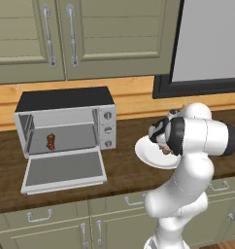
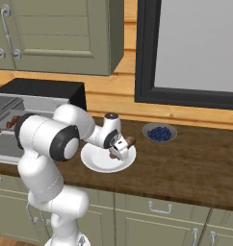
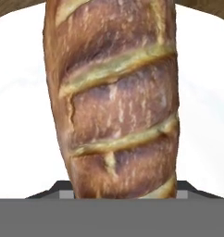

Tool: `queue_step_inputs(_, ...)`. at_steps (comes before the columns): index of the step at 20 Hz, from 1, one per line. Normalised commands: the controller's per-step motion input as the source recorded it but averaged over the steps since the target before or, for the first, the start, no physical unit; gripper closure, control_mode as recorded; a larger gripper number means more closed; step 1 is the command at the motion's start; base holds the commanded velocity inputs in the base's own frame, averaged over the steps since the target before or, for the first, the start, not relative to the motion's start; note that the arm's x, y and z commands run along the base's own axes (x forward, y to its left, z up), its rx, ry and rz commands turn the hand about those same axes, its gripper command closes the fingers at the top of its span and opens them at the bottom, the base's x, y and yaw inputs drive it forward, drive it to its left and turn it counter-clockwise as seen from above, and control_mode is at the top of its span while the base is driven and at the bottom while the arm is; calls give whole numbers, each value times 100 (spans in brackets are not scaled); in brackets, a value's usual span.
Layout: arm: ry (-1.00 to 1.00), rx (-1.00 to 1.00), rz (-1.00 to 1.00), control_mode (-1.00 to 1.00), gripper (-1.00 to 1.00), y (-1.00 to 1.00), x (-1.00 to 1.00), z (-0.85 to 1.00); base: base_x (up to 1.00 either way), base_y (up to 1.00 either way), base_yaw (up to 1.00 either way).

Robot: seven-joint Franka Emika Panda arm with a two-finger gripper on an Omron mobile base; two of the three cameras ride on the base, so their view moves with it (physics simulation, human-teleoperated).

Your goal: Pick up the kebab skewer and baguette bread, and place them inside the toaster oven. Close the toaster oven door and start by setting the timer.

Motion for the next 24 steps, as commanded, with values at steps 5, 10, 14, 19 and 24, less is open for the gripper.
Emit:
queue_step_inputs(5,-4,5,5,-100,100,1,-68,67,0,0,0)
queue_step_inputs(10,0,-1,25,-100,100,80,-85,100,0,0,0)
queue_step_inputs(14,3,-12,44,-100,100,100,-83,99,0,0,0)
queue_step_inputs(19,5,-16,44,-100,100,100,-77,99,0,0,0)
queue_step_inputs(24,14,-3,27,-100,100,100,-19,76,0,0,0)
